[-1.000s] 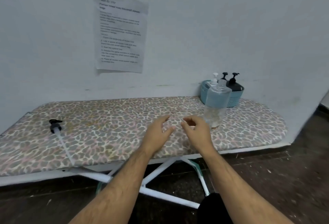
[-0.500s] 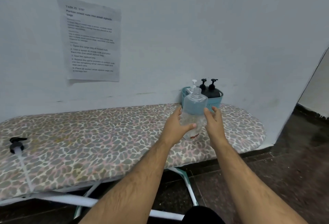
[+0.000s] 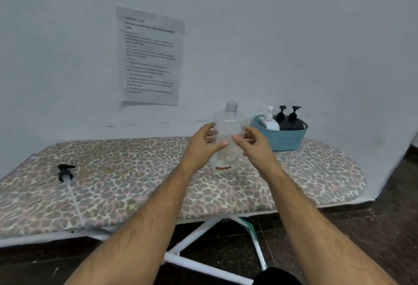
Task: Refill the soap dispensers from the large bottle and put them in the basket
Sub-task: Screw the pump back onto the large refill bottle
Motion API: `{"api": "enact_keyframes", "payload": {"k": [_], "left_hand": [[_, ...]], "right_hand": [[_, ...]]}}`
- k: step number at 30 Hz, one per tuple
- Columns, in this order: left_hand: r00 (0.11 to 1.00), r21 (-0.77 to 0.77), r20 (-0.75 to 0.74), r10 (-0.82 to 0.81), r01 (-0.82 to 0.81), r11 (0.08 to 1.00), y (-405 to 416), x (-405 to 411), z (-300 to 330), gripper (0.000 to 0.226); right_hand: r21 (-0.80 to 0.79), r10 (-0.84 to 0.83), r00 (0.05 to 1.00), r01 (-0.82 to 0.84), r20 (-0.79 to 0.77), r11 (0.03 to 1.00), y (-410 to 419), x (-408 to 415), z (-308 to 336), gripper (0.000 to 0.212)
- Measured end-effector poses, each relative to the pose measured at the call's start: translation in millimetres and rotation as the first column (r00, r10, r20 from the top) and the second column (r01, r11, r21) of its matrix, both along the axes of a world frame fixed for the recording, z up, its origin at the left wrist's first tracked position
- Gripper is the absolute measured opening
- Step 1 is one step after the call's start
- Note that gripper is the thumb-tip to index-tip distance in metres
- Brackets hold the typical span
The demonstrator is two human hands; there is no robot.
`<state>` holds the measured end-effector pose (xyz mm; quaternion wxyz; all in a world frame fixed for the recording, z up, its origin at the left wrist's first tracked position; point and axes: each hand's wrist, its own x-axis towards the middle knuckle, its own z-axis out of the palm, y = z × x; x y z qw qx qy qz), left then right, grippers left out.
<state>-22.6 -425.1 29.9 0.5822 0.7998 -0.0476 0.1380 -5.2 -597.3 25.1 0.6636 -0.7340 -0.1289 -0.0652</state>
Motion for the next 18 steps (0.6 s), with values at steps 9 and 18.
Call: {"api": "enact_keyframes", "payload": {"k": [9, 18], "left_hand": [[0.998, 0.027, -0.055, 0.02, -0.018, 0.999, 133.3, -49.8, 4.9, 0.08], [0.856, 0.064, -0.003, 0.517, -0.516, 0.854, 225.6, -80.9, -17.7, 0.039]], "right_hand": [[-0.022, 0.359, 0.933, -0.36, -0.032, 0.933, 129.8, -10.8, 9.1, 0.07], [-0.007, 0.348, 0.937, -0.348, -0.008, 0.937, 205.8, -10.0, -12.3, 0.077]]}}
